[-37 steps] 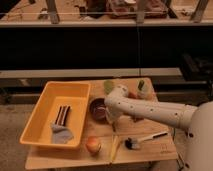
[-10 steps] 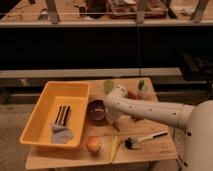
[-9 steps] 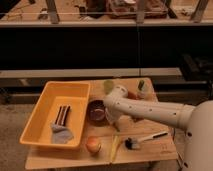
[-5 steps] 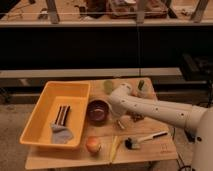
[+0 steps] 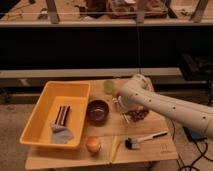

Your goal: Place fork in purple bowl

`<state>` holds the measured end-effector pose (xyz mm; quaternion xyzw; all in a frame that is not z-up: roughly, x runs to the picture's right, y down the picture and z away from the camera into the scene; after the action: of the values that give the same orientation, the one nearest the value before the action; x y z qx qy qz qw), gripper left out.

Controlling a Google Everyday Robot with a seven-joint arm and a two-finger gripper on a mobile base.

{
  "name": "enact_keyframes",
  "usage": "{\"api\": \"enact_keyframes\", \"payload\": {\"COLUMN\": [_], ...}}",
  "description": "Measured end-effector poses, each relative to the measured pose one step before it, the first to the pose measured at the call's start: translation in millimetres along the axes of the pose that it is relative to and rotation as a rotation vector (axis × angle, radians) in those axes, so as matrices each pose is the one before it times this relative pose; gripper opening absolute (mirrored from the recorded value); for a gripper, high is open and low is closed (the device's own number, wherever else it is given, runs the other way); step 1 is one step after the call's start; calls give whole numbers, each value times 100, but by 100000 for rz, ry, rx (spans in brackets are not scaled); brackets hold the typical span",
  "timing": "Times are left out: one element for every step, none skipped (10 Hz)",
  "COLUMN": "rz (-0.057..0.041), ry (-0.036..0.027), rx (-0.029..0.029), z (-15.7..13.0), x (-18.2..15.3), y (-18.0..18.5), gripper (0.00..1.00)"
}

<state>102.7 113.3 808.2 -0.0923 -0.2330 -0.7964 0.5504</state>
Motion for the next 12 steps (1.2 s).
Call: {"api": "enact_keyframes", "payload": {"rz": [-969, -2274, -5301, -5836, -8630, -4113, -2708, -1035, -1529, -813, -519, -462], "ry": [1681, 1160, 562, -359, -1027, -1463, -2130, -1555, -1063, -893, -313, -76], "rx": [-166, -133, -781, -1615, -1607, -1166, -778, -46, 481, 260, 1001, 868], "z": [-877, -759, -893, -269, 39, 139, 363, 512, 543, 184, 121, 22], "x": [207, 200, 230, -20, 25, -198, -199, -130, 122, -140, -29, -23], "y": [-87, -745, -1392, -857, -1256, -448, -105, -93, -325, 57, -117, -26], "gripper": [2, 2, 2, 2, 2, 2, 2, 2, 2, 2, 2, 2]}}
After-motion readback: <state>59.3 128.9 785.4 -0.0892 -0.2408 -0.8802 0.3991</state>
